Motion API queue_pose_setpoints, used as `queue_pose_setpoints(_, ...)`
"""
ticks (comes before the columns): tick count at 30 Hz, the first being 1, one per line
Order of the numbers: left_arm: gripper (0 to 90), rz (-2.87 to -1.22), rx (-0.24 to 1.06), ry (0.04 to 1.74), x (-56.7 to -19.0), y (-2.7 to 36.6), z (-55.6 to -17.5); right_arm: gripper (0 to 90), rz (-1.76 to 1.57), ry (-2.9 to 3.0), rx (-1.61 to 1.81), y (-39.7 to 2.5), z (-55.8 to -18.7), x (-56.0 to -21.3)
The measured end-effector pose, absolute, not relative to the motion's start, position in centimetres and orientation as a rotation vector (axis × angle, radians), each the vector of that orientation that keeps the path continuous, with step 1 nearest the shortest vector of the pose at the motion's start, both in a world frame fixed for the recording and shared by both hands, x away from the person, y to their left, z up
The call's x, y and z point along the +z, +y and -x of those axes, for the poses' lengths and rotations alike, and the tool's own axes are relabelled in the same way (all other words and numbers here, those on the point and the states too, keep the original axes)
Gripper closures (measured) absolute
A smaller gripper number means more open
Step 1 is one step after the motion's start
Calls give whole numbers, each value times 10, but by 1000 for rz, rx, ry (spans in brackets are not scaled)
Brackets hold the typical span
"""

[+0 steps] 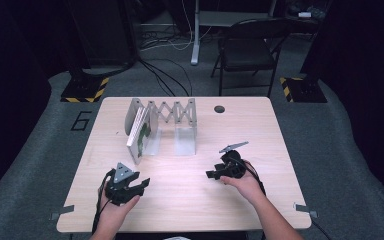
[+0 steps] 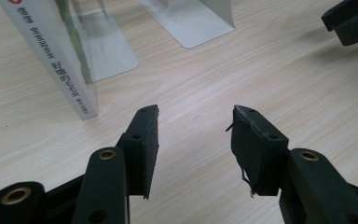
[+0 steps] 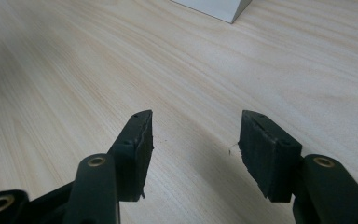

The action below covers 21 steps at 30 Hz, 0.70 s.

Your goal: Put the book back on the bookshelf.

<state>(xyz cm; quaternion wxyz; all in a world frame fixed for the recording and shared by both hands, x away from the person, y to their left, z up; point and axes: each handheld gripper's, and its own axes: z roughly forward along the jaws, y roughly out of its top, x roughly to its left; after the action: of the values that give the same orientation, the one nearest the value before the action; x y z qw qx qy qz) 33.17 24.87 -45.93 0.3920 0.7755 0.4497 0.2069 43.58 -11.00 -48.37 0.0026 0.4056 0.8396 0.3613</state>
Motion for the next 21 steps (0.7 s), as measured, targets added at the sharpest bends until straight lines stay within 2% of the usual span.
queue_pose_setpoints(21, 513, -2053, 459, 1069, -472, 229, -331, 446, -1285, 2615, 1148, -110, -435, -483)
